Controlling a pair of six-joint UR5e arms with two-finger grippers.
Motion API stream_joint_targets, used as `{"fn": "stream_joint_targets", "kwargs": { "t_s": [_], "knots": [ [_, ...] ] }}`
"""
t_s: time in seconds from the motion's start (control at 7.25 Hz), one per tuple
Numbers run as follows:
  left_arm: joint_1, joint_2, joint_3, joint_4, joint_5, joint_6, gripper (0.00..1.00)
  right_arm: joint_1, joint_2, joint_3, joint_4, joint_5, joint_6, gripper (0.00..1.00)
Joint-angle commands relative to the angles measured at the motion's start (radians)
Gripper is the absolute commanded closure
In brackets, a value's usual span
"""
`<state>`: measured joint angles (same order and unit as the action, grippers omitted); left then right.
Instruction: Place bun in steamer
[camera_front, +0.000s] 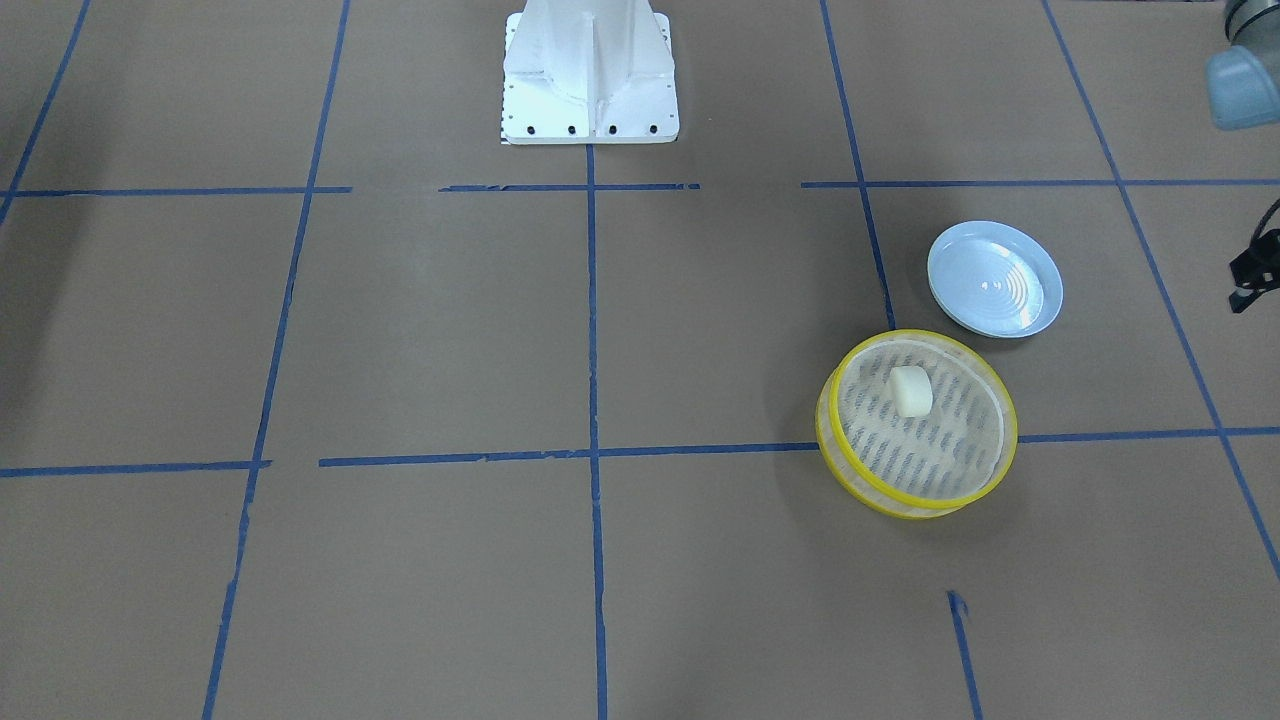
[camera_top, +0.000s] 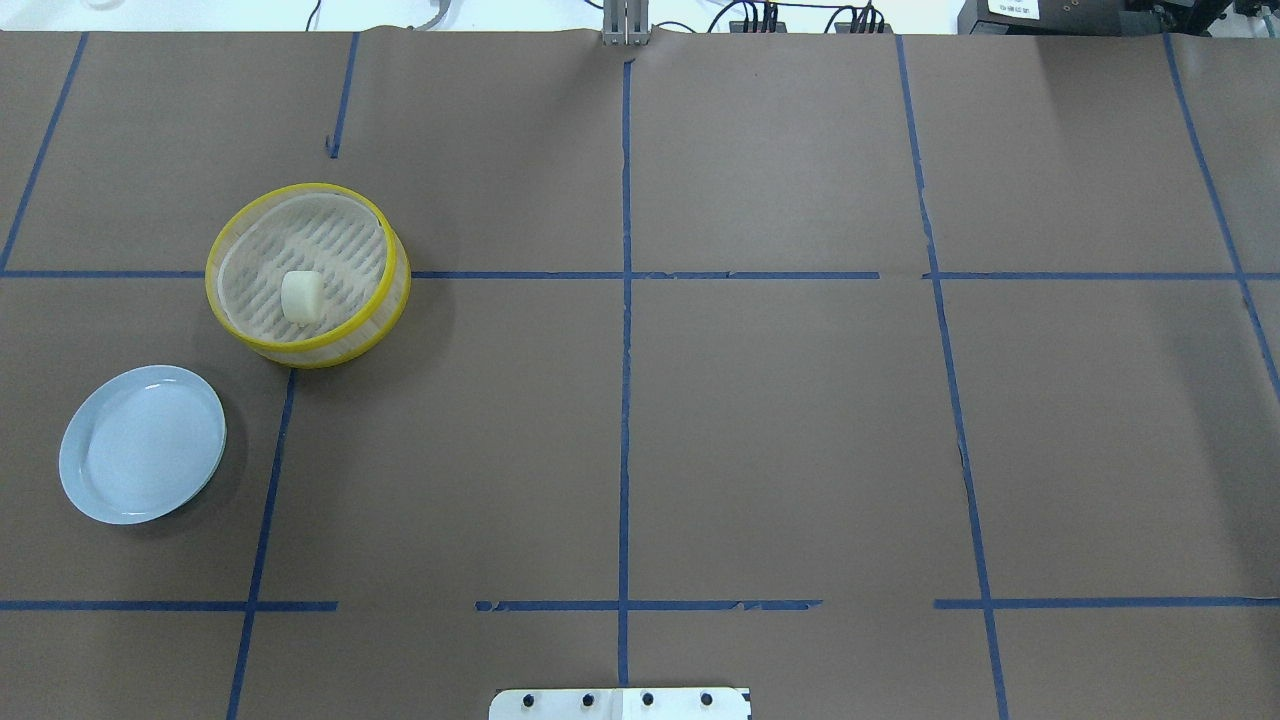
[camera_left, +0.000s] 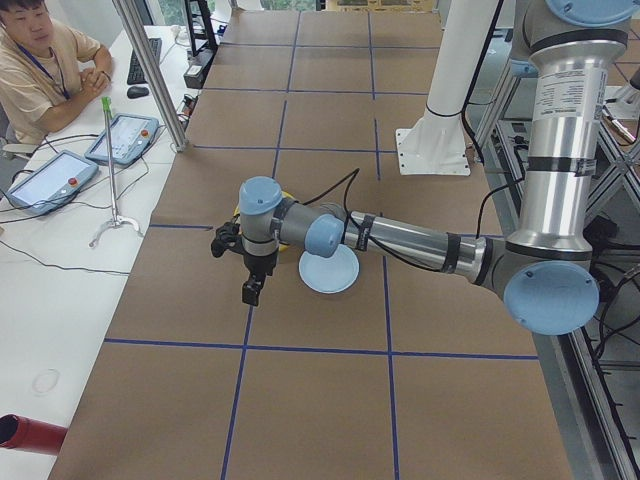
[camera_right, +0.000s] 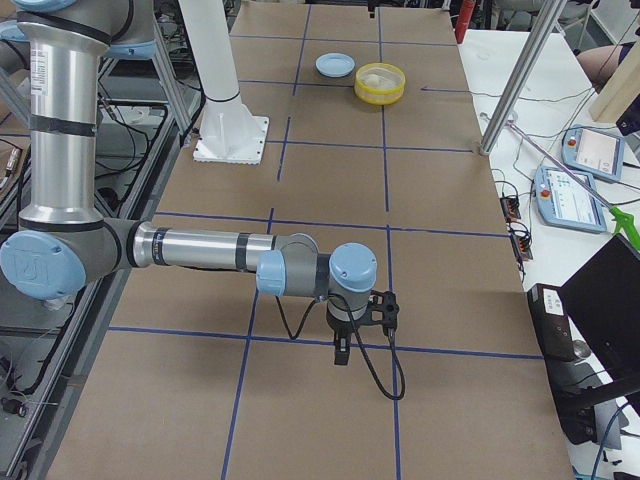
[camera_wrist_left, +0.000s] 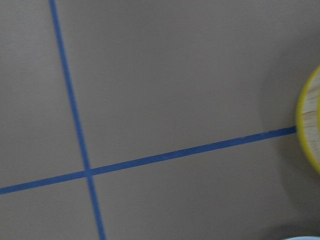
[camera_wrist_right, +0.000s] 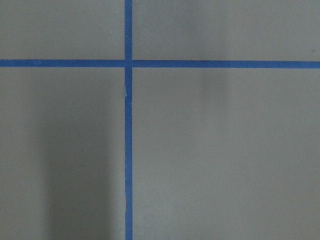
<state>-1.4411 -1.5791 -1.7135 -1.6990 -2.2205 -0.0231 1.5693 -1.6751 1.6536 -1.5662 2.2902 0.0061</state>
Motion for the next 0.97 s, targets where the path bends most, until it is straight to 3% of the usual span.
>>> {"fn": "stream_joint_targets", "kwargs": {
  "t_s": [0.0,0.14,0.83],
  "knots": [
    [-0.181,0.034,0.09,0.027,-0.031,0.23,0.02,0.0,0.0,0.0,0.0,0.0,0.0,0.0],
    [-0.182,0.04,0.089,0.113,-0.045,0.241,0.02,0.0,0.0,0.0,0.0,0.0,0.0,0.0],
    [-0.183,0.109,0.051,0.127,-0.061,0.288,0.0,0.0,0.0,0.0,0.0,0.0,0.0,0.0]
  ]
}}
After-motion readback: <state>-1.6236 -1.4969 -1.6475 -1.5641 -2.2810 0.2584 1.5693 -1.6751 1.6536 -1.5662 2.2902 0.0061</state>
